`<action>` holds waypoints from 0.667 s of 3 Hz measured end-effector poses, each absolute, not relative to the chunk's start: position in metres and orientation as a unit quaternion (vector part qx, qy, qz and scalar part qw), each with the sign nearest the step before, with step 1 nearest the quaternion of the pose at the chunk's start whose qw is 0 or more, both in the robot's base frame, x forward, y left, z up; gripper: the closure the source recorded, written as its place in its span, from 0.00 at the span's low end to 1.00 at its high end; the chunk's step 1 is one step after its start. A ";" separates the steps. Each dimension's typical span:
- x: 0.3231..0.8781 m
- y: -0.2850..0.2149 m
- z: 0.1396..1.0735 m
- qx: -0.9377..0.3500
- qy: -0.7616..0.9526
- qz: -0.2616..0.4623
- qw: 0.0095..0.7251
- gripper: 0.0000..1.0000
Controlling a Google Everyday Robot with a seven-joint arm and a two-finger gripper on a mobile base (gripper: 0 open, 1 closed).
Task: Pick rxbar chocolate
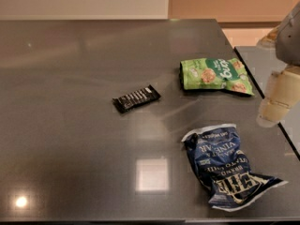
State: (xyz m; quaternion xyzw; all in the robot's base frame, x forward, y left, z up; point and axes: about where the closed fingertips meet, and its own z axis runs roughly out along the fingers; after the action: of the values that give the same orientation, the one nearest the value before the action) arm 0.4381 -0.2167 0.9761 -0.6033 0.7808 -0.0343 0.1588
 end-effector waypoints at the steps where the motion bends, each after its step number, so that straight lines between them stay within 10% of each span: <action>1: 0.438 -0.217 0.976 -0.603 0.781 -0.034 0.159 0.00; 2: 0.441 -0.213 0.978 -0.608 0.777 -0.030 0.162 0.00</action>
Offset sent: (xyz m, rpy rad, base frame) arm 0.0071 0.0061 -0.0019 0.0196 0.0234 0.0339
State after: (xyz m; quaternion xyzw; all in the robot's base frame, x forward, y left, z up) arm 0.4414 -0.2134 0.9779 -0.6080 0.7766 -0.0301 0.1621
